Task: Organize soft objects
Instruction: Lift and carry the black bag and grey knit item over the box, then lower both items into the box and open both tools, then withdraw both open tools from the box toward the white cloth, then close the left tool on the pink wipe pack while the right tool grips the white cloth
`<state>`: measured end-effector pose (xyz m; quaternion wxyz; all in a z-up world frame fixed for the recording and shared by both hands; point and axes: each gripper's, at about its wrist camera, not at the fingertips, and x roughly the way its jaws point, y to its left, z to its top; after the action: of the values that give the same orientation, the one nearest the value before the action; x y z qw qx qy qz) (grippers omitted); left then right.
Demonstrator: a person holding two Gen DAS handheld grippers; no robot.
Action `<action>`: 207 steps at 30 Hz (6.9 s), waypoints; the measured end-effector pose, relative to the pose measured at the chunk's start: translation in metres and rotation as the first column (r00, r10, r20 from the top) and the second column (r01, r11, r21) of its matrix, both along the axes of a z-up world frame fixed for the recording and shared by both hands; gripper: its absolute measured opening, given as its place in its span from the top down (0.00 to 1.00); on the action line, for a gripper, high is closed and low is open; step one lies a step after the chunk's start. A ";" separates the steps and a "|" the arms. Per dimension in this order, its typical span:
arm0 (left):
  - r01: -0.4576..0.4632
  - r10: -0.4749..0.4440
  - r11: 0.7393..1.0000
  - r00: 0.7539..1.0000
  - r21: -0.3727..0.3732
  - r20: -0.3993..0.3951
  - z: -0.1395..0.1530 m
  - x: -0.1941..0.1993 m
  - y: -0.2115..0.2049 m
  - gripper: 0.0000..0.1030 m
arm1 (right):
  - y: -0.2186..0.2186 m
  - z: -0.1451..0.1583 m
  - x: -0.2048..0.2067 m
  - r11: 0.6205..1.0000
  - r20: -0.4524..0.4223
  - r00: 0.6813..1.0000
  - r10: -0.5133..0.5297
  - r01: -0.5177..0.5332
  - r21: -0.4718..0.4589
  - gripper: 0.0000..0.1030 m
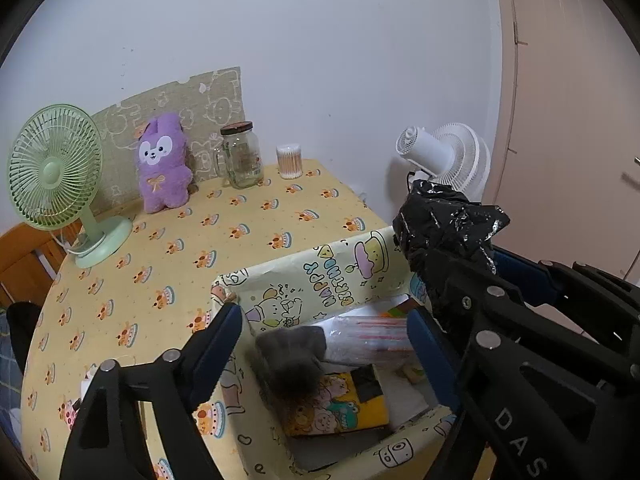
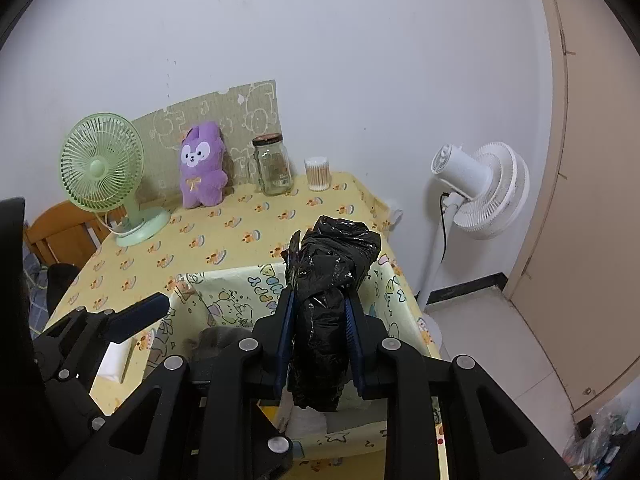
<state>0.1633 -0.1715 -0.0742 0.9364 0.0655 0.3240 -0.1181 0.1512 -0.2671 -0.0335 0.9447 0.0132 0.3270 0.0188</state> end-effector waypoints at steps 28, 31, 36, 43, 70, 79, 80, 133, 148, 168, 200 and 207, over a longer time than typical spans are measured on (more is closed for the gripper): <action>0.003 -0.002 1.000 1.000 -0.017 0.007 0.007 -0.025 0.017 0.00 | 0.014 0.001 -0.014 1.000 -0.020 1.000 0.004 -0.003 0.008 0.17; 0.005 -0.005 1.000 1.000 -0.027 0.010 0.011 -0.029 0.023 0.00 | 0.018 0.005 -0.019 1.000 -0.016 1.000 -0.012 0.012 0.001 0.12; -0.003 0.004 0.999 0.999 -0.034 0.032 0.017 -0.040 0.032 0.00 | 0.027 0.012 -0.029 1.000 0.003 1.000 -0.018 0.018 -0.011 0.08; -0.012 0.015 0.999 0.998 -0.051 0.055 0.026 -0.051 0.045 0.00 | 0.040 0.021 -0.041 0.998 0.015 0.998 -0.058 0.059 -0.027 0.02; -0.072 0.077 0.996 0.991 -0.053 0.114 0.044 -0.083 0.101 0.00 | 0.098 0.039 -0.069 0.999 0.071 0.997 -0.010 0.012 -0.033 0.00; -0.090 0.094 0.995 0.989 -0.041 0.111 0.039 -0.086 0.118 0.00 | 0.115 0.032 -0.069 0.999 0.064 0.997 0.035 -0.035 -0.012 0.00; -0.092 0.096 0.995 0.989 -0.041 0.113 0.039 -0.087 0.120 0.00 | 0.117 0.032 -0.069 0.999 0.065 0.997 0.040 -0.039 -0.010 0.00; -0.380 0.377 0.925 0.923 -0.027 -0.077 -0.056 -0.061 0.238 0.00 | 0.228 -0.073 -0.024 0.982 -0.092 0.978 0.188 -0.189 0.004 0.00; -0.457 0.448 0.889 0.870 0.001 -0.204 -0.098 -0.046 0.262 0.07 | 0.244 -0.115 -0.010 0.980 -0.187 0.963 0.195 -0.199 -0.005 0.00; -0.424 0.419 0.906 0.889 0.014 -0.182 -0.093 -0.030 0.277 0.60 | 0.264 -0.122 0.009 0.975 -0.228 0.948 0.221 -0.220 0.031 0.00; -0.402 0.417 0.907 0.899 0.124 -0.138 -0.094 -0.003 0.290 0.61 | 0.291 -0.137 0.046 0.972 -0.303 0.924 0.232 -0.229 0.044 0.18; -0.374 0.383 0.923 0.910 0.088 -0.155 -0.093 -0.005 0.278 0.61 | 0.280 -0.134 0.041 0.976 -0.300 0.929 0.218 -0.216 0.039 0.24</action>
<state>0.1582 0.1062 -0.1668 0.9082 0.0176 0.4123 0.0697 0.1921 0.0125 -0.1678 0.8755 -0.0181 0.4673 0.1217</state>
